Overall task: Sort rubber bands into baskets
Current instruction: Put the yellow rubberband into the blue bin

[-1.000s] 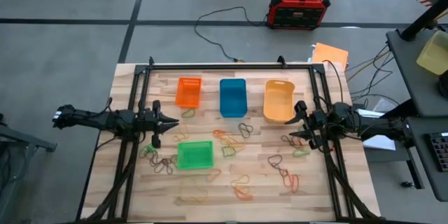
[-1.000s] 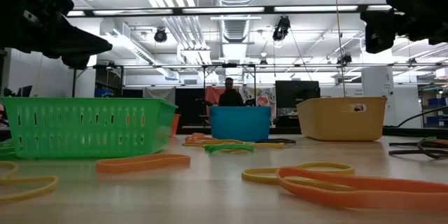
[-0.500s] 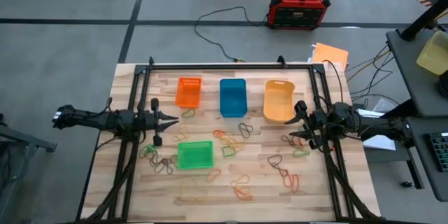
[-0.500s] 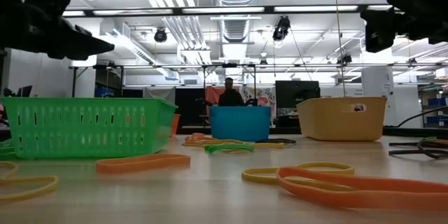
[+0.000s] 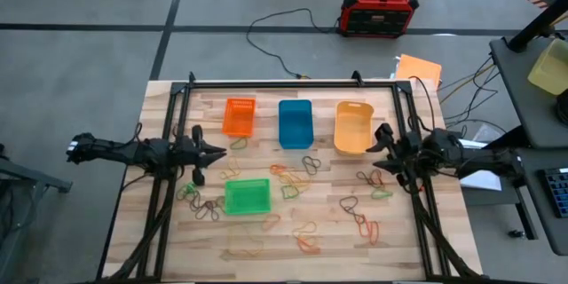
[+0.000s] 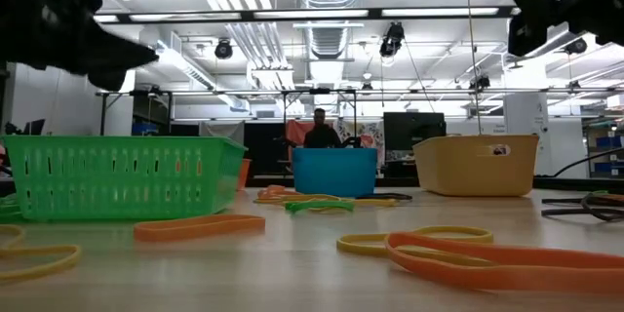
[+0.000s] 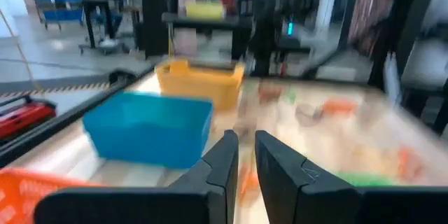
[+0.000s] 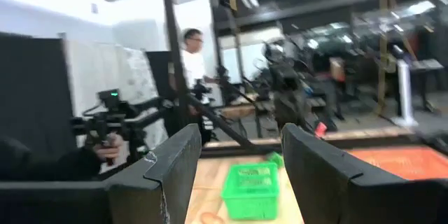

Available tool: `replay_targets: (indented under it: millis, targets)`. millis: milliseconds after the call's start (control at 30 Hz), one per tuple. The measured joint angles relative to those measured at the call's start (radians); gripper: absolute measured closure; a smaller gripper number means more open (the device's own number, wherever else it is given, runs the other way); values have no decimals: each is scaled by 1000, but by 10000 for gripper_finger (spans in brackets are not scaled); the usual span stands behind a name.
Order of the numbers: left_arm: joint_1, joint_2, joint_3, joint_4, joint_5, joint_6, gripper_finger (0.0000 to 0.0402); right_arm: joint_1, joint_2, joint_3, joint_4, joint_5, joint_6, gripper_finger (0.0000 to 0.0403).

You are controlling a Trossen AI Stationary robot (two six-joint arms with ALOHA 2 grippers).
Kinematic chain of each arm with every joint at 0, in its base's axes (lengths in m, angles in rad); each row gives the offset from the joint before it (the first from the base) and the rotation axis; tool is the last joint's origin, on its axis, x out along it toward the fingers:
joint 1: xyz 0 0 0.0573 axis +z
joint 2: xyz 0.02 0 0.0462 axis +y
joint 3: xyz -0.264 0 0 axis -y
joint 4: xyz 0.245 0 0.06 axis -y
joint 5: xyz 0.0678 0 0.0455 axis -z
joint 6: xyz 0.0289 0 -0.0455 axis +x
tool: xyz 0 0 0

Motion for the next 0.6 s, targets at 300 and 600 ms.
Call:
replay_targets:
  millis: [300,600]
  targets:
    - [0,12,0,226,-93,-83,365,0,251,147,-23,61,37,209]
    - [0,28,-1,241,-91,-185,365,4,534,461,-415,67,38,209]
